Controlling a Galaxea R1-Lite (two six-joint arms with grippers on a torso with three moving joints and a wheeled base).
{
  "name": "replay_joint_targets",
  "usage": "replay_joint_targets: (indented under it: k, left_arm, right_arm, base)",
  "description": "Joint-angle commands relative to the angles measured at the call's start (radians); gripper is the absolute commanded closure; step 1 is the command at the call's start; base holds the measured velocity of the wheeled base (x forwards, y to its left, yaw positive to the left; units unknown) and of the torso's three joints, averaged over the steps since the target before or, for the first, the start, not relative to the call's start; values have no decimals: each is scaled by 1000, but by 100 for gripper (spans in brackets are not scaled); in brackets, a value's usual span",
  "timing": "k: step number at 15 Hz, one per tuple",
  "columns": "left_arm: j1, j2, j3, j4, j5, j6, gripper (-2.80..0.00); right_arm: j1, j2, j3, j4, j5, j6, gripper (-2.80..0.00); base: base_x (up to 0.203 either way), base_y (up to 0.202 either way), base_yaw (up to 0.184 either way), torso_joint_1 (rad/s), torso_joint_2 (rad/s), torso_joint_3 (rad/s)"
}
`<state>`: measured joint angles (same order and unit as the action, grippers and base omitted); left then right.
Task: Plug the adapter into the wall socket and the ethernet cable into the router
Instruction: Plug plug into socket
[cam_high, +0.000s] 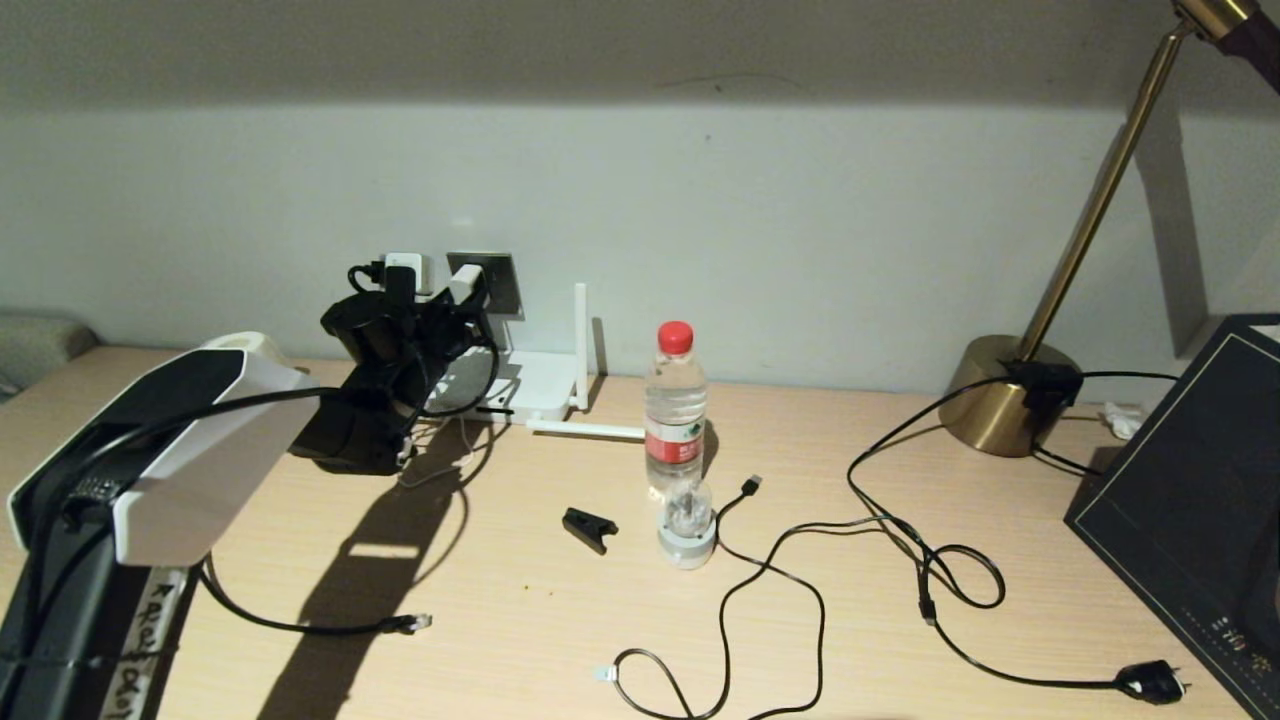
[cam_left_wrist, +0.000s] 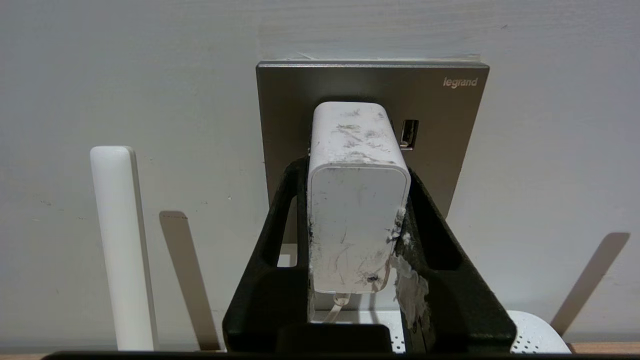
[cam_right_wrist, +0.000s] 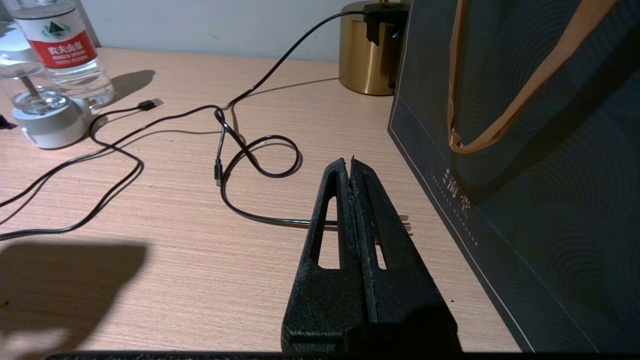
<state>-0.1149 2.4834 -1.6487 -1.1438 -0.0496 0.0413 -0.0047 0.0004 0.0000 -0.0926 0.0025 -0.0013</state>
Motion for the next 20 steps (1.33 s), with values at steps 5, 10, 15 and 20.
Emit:
replay_joint_targets:
  k: [5, 10, 15, 20]
  left_arm:
    - [-3, 32, -42, 3, 17, -1, 0]
    - [-3, 36, -42, 3, 19, -7, 0]
    - [-6, 29, -39, 1, 20, -12, 0]
    - [-20, 34, -39, -5, 52, -31, 0]
  right_arm:
    - [0, 1, 35, -1, 1, 0, 0]
    - [0, 1, 35, -1, 1, 0, 0]
    - [0, 1, 35, -1, 1, 0, 0]
    - [0, 1, 35, -1, 1, 0, 0]
  base:
    - [0, 0, 0, 0, 0, 0]
    - [0, 0, 0, 0, 0, 0]
    - [0, 0, 0, 0, 0, 0]
    - [0, 0, 0, 0, 0, 0]
